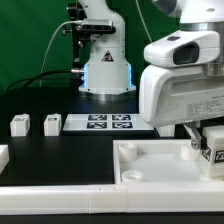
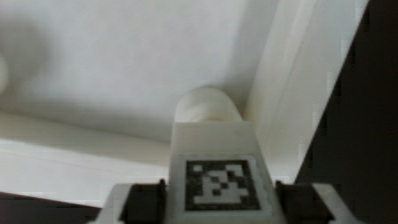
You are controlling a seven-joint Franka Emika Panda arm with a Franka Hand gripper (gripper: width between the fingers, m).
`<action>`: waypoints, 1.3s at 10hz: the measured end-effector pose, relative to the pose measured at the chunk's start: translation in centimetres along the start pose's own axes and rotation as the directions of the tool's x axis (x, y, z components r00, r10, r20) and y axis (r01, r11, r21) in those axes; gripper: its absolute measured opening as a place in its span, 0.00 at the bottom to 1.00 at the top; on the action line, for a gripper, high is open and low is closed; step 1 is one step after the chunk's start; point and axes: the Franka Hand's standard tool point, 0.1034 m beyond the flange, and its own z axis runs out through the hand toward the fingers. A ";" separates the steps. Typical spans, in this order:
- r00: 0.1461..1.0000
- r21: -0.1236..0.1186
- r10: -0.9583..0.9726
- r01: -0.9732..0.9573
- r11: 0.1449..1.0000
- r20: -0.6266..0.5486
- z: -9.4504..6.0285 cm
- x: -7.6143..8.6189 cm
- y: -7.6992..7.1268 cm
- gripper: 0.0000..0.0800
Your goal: Assemble one leg
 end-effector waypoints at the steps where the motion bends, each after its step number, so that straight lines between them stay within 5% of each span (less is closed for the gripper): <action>1: 0.996 0.004 0.092 -0.092 0.996 0.000 0.0 0.0 0.0 0.36; 3: 0.963 0.004 0.268 -0.268 0.963 0.000 0.0 0.0 0.0 0.36; 5: 0.816 0.004 0.578 -0.578 0.816 -0.002 0.0 -0.1 -0.2 0.37; 9: 0.379 0.005 0.926 -0.926 0.379 0.003 0.1 -0.1 -0.5 0.37; 13: -0.028 0.004 1.000 -1.000 -0.028 0.012 0.2 -0.1 -0.8 0.37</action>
Offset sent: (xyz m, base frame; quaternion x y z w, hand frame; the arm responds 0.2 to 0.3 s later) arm -0.0068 -0.0041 -0.0010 0.0021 0.0086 0.3712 0.9285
